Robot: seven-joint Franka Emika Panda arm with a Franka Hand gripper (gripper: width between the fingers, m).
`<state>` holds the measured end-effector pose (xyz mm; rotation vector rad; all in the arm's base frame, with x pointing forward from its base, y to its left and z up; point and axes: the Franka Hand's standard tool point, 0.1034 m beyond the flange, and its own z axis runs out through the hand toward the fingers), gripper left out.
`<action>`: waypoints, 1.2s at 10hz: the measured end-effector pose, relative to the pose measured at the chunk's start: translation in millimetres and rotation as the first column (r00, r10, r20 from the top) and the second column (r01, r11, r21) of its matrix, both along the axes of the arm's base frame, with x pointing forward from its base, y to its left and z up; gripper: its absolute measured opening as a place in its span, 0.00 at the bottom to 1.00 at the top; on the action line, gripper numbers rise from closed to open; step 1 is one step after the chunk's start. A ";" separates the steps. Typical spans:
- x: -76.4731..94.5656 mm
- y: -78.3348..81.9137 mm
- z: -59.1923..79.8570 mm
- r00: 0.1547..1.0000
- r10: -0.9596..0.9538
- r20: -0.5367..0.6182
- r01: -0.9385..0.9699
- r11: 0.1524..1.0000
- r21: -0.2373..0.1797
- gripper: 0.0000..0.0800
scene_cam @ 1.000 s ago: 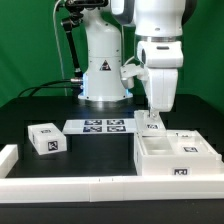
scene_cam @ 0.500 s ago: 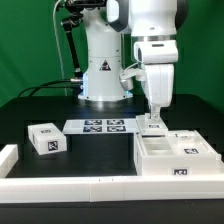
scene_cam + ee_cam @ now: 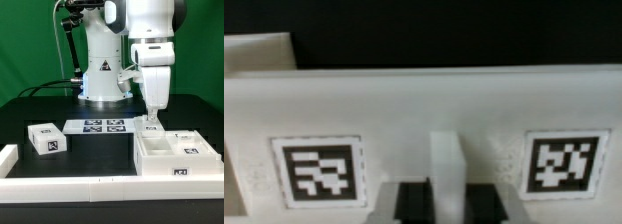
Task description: Assemble cabinet
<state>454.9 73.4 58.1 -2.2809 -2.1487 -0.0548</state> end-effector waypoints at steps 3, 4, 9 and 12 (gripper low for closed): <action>0.3 -0.3 -0.8 1.000 0.000 -0.007 0.000 1.000 -0.002 0.09; 0.5 -1.0 -0.9 1.000 0.000 -0.014 0.000 1.000 -0.005 0.09; 0.6 -2.1 -0.4 1.000 -0.001 -0.028 0.001 1.000 -0.013 0.09; 1.0 -3.1 3.1 0.999 0.001 -0.041 -0.002 1.000 -0.023 0.09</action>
Offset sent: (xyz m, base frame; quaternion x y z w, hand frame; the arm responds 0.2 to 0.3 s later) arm 0.0149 0.0007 0.0037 -0.0047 0.0033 -0.0132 0.9999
